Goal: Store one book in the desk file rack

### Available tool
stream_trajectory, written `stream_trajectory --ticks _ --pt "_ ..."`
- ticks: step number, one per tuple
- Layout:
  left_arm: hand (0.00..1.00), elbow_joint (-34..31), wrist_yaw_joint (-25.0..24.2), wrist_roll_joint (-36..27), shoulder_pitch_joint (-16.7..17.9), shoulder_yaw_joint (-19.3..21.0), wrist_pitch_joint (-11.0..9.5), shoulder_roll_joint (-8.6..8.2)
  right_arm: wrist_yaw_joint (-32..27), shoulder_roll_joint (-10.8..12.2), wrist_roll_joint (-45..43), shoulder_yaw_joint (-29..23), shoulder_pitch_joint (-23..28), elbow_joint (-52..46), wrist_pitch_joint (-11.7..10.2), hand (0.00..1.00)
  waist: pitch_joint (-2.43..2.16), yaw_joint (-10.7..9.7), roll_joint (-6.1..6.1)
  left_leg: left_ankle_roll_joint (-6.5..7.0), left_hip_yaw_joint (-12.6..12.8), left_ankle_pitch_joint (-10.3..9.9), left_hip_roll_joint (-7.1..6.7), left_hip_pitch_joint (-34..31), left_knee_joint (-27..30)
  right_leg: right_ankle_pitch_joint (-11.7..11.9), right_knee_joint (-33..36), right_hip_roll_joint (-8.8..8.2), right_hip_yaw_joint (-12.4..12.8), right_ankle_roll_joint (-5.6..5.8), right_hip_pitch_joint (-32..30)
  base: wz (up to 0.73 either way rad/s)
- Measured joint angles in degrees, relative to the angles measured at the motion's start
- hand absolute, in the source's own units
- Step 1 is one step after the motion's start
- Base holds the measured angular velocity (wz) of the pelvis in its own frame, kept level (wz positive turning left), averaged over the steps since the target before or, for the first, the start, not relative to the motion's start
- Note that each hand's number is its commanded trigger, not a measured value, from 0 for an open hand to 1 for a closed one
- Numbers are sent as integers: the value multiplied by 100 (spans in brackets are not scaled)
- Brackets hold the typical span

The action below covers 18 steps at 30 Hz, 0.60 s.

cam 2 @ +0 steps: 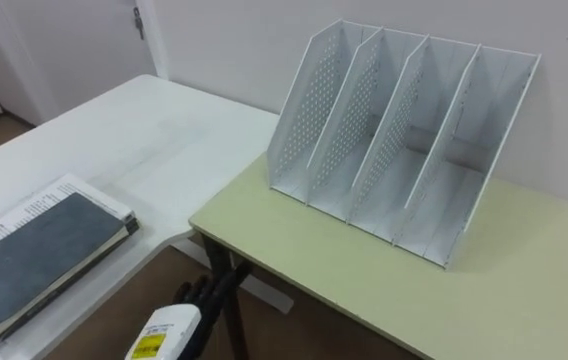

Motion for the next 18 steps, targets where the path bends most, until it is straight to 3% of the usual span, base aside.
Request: stream_trajectory --ticks 8,18 --pt "0 -495 445 723 1 187 -24 57 -32 -13 0 -3 -10 165 10 0 -5 34 8 1 0 1 1 -40 1 0 -57 3 -61 -1 10 3" --pt "0 -602 1107 716 3 928 -54 140 43 -76 29 0 131 182 247 0 -17 91 28 1 6 1 21 -7 2 1 5 11 -99 -2 -2 -2"
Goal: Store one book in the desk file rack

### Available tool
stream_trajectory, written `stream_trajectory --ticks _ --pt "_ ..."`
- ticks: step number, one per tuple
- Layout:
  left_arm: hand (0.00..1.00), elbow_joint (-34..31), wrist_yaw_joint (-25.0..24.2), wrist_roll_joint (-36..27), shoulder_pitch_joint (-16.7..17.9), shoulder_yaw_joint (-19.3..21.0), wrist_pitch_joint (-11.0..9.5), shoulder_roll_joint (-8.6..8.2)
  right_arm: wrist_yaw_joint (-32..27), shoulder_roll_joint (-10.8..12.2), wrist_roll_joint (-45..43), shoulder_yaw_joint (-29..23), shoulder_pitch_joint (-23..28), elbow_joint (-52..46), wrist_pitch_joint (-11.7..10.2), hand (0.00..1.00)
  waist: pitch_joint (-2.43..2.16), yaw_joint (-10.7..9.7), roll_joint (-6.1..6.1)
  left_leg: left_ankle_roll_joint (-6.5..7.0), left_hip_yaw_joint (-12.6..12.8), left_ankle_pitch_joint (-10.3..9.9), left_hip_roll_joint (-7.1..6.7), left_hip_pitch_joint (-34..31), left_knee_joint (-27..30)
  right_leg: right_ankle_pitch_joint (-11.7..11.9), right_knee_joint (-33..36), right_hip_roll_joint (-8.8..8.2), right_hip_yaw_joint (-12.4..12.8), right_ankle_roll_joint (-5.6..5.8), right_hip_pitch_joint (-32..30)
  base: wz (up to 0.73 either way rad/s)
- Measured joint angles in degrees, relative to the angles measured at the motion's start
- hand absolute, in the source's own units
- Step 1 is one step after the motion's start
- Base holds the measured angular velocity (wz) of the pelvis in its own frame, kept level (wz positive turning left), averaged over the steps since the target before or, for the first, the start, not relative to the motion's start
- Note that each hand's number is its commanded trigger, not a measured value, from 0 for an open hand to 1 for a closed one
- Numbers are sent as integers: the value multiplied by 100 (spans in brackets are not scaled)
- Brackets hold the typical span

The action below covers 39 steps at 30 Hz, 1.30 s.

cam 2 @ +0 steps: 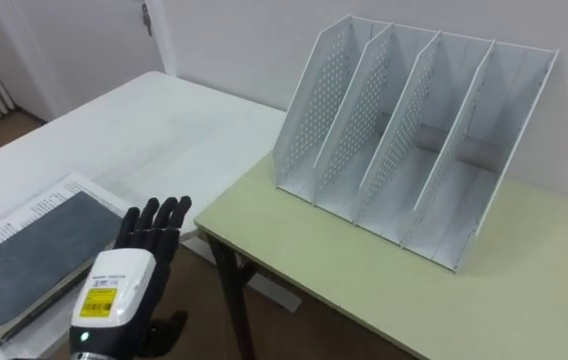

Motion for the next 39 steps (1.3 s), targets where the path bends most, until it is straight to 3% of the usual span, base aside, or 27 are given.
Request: stream_trajectory --ticks 7,12,18,30,35,39 --pt "0 0 129 2 0 74 30 6 -1 -28 -23 -2 14 -21 133 0 -14 77 38 1 0 -2 -5 4 -2 1 7 -16 -73 1 0 -1" --pt "0 -1 248 -20 0 173 130 58 -1 -100 -182 -1 22 -21 254 0 -40 103 166 1 -14 -2 -5 20 -2 1 8 -18 -120 2 20 0" --pt "0 -50 256 -51 0 468 131 58 -7 -172 -632 0 34 -12 337 0 -14 116 212 1 -54 -2 6 37 -2 1 8 -14 -259 2 45 2" --pt "0 -49 255 -277 5 565 309 60 -181 -196 -1024 -10 104 25 624 0 15 237 193 1 -187 -2 -12 37 1 -4 -7 -17 -266 1 19 -3" --pt "0 -49 255 -278 42 566 389 60 -200 -186 -1068 -9 110 22 623 0 6 253 201 1 -187 -1 -15 48 9 -4 1 -19 -273 2 19 0" --pt "0 -48 255 -280 161 574 393 60 -215 -186 -1116 -11 113 18 622 0 -27 254 195 1 -188 -1 -14 56 11 -3 16 -17 -278 2 28 0"
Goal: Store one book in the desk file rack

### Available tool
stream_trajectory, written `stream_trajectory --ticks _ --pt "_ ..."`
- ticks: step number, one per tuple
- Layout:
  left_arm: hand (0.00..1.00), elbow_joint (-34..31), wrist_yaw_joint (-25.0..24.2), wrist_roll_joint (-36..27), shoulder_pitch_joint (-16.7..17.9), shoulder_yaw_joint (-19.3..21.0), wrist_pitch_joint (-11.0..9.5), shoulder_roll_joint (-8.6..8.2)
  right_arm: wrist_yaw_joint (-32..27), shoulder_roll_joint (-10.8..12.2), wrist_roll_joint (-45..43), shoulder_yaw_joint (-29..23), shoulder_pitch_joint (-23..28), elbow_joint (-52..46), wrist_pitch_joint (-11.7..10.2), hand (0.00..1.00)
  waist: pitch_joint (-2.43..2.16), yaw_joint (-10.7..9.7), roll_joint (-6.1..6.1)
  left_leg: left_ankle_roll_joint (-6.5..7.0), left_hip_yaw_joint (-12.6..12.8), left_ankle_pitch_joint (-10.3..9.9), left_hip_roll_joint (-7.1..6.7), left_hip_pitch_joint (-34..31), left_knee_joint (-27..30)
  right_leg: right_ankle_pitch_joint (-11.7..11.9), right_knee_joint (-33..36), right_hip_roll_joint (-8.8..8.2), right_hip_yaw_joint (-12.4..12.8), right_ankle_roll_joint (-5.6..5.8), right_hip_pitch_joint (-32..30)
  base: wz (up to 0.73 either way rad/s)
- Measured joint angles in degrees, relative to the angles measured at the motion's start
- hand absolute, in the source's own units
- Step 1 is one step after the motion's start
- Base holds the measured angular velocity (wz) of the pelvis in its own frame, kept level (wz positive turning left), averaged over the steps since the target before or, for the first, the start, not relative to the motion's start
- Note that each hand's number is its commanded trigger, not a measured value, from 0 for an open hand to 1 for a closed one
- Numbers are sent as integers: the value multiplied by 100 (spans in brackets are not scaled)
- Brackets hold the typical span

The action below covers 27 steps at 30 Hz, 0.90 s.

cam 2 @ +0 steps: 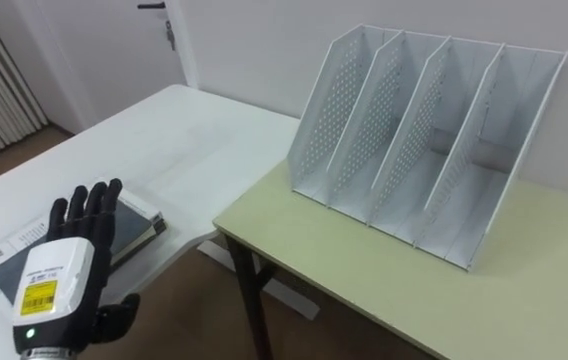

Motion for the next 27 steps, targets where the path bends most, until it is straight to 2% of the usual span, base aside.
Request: stream_trajectory --ticks 7,13,17,21,27 --pt "0 3 0 -3 138 17 127 0 -124 -4 -4 -78 104 -116 4 0 1 6 -4 0 1 0 4 8 -3 1 4 -2 -51 0 32 3" --pt "0 34 -6 -242 186 212 264 -9 -122 -19 -156 -220 168 -223 9 0 12 -3 -1 0 17 0 8 80 -4 0 -5 -2 -16 0 85 -4" --pt "0 334 -103 -290 186 238 423 -11 -99 -19 -242 -235 174 -248 130 0 19 -4 27 0 41 0 9 94 -2 0 0 -1 31 -1 84 -3" --pt "0 474 -211 -352 186 247 581 -11 -96 -19 -240 -236 180 -249 159 0 28 -3 31 0 40 0 8 93 -2 0 0 -2 32 0 82 0" --pt "0 472 -295 -514 183 511 653 -10 -34 -20 -249 -235 178 -249 251 0 29 -11 62 0 40 0 8 93 -3 0 -7 0 25 -1 85 0"
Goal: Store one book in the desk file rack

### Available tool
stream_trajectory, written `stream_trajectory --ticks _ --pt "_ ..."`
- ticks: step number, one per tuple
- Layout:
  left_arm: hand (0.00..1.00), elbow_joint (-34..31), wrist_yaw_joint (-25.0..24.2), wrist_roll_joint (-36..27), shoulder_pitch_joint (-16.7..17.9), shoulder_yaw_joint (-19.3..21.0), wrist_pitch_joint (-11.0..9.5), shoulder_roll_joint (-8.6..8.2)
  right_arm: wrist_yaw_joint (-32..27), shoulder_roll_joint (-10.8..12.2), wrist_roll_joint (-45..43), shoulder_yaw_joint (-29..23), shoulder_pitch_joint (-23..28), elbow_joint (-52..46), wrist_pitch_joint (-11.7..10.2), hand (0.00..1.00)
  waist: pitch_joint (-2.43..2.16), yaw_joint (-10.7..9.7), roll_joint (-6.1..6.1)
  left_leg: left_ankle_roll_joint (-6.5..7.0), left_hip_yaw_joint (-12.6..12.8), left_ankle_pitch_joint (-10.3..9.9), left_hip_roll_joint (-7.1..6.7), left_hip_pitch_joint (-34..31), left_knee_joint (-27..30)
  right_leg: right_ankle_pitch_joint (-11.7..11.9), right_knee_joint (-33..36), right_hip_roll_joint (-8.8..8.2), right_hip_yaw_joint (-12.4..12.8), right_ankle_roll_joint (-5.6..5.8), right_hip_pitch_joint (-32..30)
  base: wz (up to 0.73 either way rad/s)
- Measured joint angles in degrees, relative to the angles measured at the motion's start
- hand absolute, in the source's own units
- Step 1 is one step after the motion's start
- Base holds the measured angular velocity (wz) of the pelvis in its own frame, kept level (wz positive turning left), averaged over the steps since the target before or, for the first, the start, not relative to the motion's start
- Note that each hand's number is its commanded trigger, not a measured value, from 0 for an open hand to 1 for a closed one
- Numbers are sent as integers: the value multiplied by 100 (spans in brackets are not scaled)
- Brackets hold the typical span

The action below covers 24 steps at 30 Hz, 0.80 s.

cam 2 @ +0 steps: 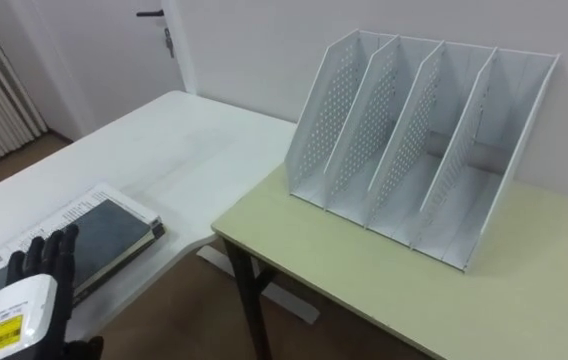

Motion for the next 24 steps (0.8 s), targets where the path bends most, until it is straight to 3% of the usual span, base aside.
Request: stream_trajectory --ticks 9,24 --pt "0 0 -266 -168 -201 374 85 2 47 4 -86 -131 12 -12 -1 0 17 -19 27 0 8 0 -5 -17 -1 -1 -19 -4 -3 0 -6 0" --pt "0 -114 -286 -168 -454 394 80 20 46 7 -415 -222 32 -206 -25 0 3 -73 41 0 7 0 -7 -25 0 -1 -11 -6 7 0 -22 0"
